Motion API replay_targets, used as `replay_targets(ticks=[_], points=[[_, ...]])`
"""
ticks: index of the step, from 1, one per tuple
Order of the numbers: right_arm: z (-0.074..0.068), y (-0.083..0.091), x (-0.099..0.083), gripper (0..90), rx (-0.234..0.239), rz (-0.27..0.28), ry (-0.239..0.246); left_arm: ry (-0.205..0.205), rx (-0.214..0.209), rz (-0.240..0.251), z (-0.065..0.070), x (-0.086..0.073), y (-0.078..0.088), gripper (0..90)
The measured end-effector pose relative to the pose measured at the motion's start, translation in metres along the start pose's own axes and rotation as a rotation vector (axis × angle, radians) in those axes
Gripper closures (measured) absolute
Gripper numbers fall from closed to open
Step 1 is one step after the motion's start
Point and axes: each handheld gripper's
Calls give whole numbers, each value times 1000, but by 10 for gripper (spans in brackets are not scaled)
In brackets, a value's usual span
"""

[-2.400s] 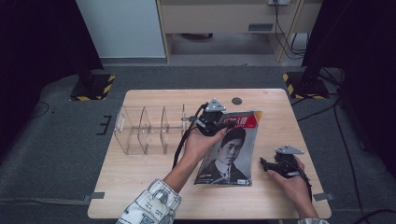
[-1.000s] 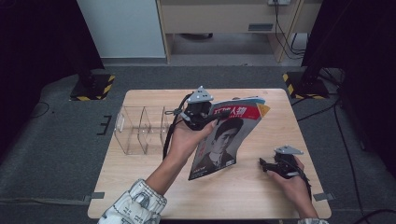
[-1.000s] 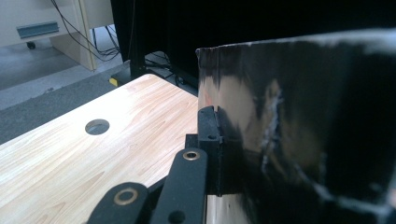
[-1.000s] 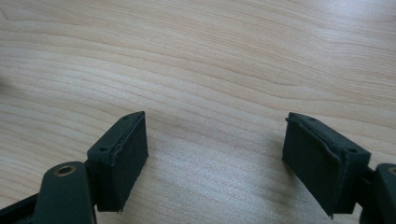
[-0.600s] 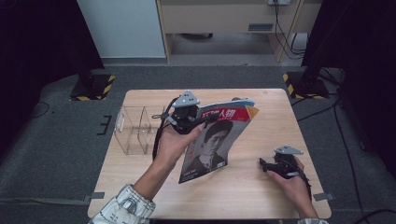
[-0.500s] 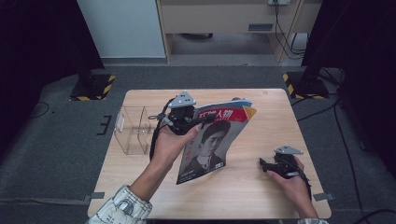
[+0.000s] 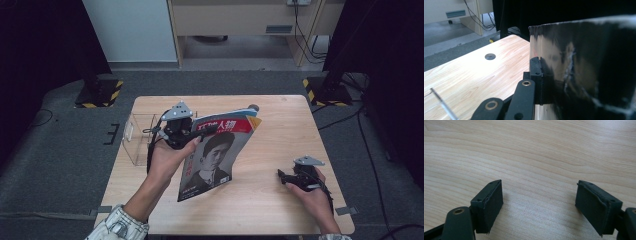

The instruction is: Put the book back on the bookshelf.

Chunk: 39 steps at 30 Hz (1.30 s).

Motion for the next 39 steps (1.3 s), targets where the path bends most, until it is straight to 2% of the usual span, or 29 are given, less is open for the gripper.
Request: replay_targets(ticks=[14, 29, 39], points=[[0, 0, 0, 221, 2, 0, -3, 33, 36, 22, -15, -10, 31, 865], [0, 0, 0, 221, 3, 0, 7, 52, 44, 38, -22, -22, 53, 865], [0, 0, 0, 221, 3, 1, 9, 64, 67, 45, -26, -32, 71, 865]])
Point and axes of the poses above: each handheld gripper's, and its own axes: y roughly backward along the jaws, x roughly out of its top, z roughly to its right, and after that the axes turned 4 degrees about -z, right-handed
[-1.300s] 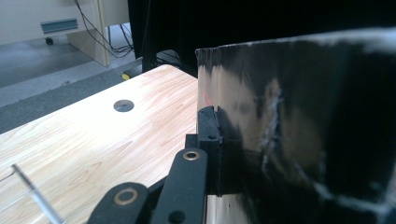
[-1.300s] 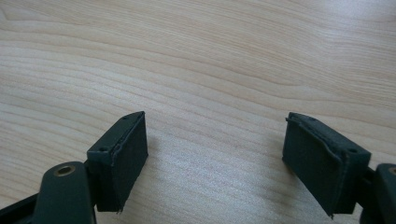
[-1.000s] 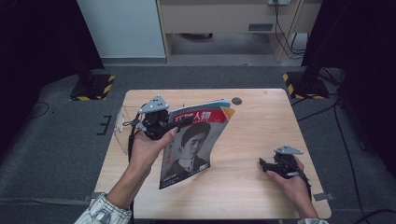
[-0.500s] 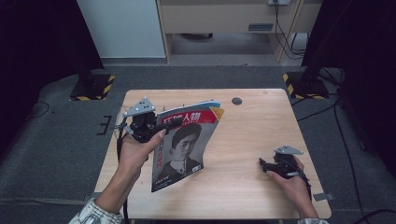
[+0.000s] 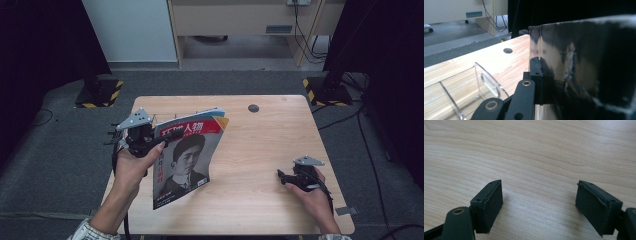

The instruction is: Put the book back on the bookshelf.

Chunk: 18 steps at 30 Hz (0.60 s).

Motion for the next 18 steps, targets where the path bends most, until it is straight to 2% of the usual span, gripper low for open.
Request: replay_targets(ticks=[18], points=[[0, 0, 0, 221, 0, 0, -1, 18, 33, 22, -13, -13, 36, 864]])
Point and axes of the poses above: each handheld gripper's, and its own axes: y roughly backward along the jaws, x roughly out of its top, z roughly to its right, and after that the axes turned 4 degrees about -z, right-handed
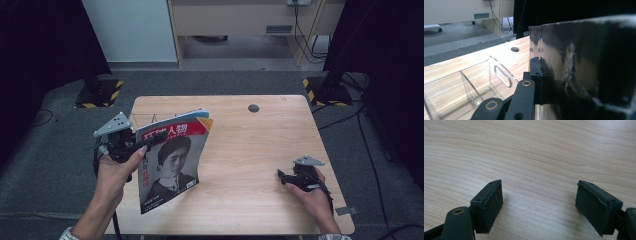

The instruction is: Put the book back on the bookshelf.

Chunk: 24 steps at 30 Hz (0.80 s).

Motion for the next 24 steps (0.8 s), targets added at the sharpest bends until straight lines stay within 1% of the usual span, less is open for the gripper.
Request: replay_targets(ticks=[9, 10, 18, 24], points=[[-1, 0, 0, 221, -2, 0, -5, 3, 26, 4, -7, -5, 13, 865], [0, 0, 0, 221, -1, 0, 0, 2, 29, 2, -8, -6, 14, 864], [0, 0, 0, 221, -1, 0, -1, 18, 60, 13, -17, -12, 27, 865], [0, 0, 0, 221, -1, 0, -1, 17, 80, 20, -20, -14, 35, 865]])
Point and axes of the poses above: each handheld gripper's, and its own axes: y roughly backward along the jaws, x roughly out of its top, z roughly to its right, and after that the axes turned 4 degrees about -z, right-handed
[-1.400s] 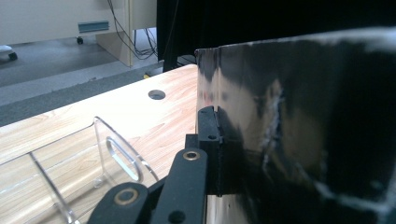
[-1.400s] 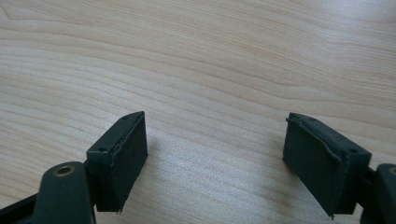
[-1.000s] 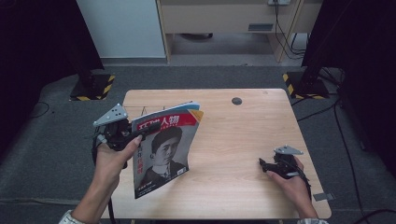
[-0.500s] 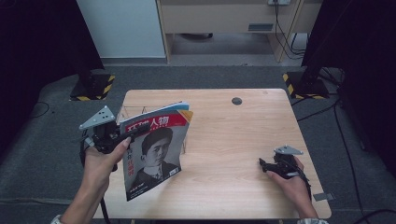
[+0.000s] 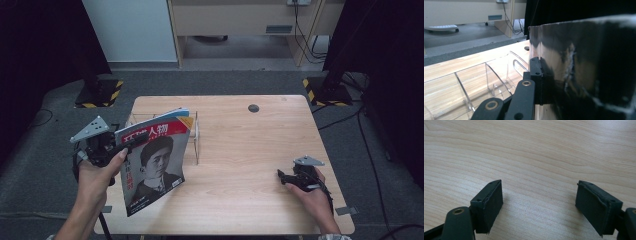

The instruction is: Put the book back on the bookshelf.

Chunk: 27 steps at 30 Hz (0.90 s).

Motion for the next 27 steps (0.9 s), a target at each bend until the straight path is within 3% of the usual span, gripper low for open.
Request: replay_targets(ticks=[27], points=[[0, 0, 0, 221, 0, -1, -3, 41, 89, 23, -25, -16, 39, 865]])
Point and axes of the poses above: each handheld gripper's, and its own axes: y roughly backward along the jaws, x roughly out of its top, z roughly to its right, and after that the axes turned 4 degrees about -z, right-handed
